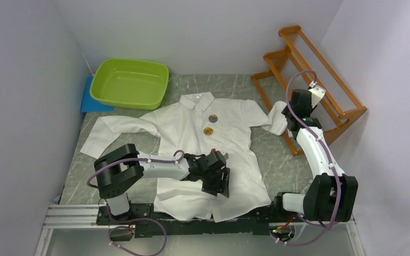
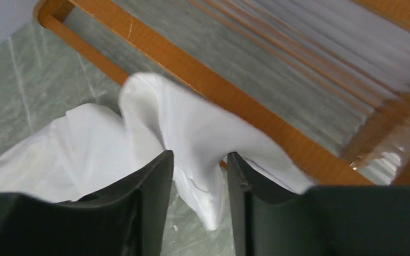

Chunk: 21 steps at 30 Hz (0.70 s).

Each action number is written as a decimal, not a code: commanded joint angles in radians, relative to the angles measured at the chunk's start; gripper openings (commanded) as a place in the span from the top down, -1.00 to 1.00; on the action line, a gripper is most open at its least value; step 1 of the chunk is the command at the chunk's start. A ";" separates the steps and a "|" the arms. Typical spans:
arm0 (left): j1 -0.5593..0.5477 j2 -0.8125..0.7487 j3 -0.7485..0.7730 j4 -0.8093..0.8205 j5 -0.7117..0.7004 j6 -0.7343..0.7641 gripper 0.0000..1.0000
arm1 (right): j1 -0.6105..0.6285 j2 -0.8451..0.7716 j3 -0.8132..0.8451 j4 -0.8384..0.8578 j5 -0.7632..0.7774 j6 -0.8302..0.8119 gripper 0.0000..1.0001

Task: Pin the brooch onto the clothing
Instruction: Flatten out the clothes at the center of the board.

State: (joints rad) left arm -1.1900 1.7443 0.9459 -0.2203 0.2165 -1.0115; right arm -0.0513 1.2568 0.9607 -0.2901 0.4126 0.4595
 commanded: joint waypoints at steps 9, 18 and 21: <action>0.043 -0.198 0.168 -0.347 -0.168 0.219 -0.77 | -0.004 -0.129 -0.075 0.095 -0.473 -0.092 -0.76; 0.498 -0.460 0.043 -0.149 0.096 0.240 -0.76 | 0.100 -0.065 -0.129 0.126 -0.782 -0.098 -0.80; 0.687 -0.522 0.005 -0.185 0.147 0.247 -0.74 | 0.203 -0.020 -0.125 0.096 -0.750 -0.114 -0.77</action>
State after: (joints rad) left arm -0.6792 1.2877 1.0073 -0.3943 0.2459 -0.7876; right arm 0.0486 1.1942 0.8326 -0.2031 -0.2745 0.3824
